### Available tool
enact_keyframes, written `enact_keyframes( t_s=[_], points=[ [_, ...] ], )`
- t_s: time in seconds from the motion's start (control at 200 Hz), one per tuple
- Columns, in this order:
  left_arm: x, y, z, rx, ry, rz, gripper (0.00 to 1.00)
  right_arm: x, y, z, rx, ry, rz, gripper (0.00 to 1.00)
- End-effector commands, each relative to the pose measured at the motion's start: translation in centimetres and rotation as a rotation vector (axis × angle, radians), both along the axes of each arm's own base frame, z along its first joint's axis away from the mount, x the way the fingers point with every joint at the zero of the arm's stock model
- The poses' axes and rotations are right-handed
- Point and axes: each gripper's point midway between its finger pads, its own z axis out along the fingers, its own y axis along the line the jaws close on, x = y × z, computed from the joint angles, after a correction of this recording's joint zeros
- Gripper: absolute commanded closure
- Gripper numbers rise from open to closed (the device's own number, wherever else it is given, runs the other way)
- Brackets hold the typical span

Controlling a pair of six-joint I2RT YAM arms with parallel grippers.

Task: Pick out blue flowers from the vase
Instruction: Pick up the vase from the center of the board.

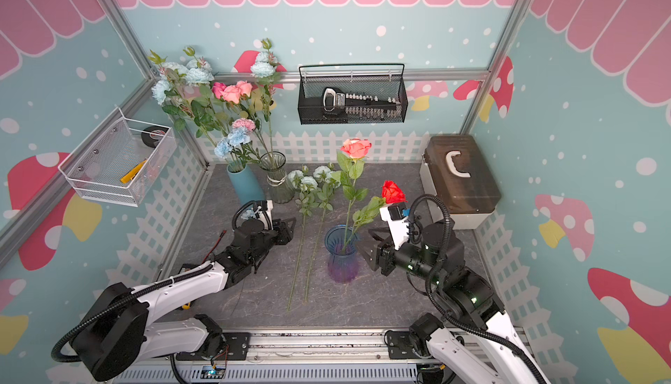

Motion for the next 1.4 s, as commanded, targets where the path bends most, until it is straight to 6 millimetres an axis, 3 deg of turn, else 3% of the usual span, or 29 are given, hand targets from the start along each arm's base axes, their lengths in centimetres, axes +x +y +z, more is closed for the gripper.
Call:
enact_keyframes(
  t_s=[0.0, 0.195, 0.395, 0.68, 1.006, 1.131, 1.396],
  points=[
    [0.3, 0.2, 1.4, -0.042, -0.056, 0.029, 0.37, -0.7, 1.3, 1.3, -0.035, -0.038, 0.096, 0.38],
    [0.0, 0.9, 1.9, -0.030, -0.072, 0.051, 0.38, -0.1, 4.8, -0.2, -0.263, -0.031, 0.143, 0.37],
    [-0.2, 2.1, 2.1, -0.019, -0.083, 0.092, 0.38, 2.1, 5.8, -2.8, -0.568, -0.027, 0.042, 0.38],
    [-0.1, 3.1, 2.0, -0.010, -0.074, 0.131, 0.40, 2.2, 6.9, -5.8, -0.841, 0.019, 0.013, 0.39],
    [-0.4, 3.2, 2.0, -0.012, -0.077, 0.122, 0.40, 2.5, 7.4, -8.8, -0.955, 0.058, -0.027, 0.38],
    [-0.4, 3.2, 1.9, -0.018, -0.075, 0.117, 0.40, 2.6, 7.4, -9.1, -0.953, 0.075, -0.038, 0.47],
    [-0.4, 3.3, 1.9, -0.034, -0.074, 0.116, 0.40, 1.9, 7.7, -11.7, -0.978, 0.175, 0.009, 0.47]
  ],
)
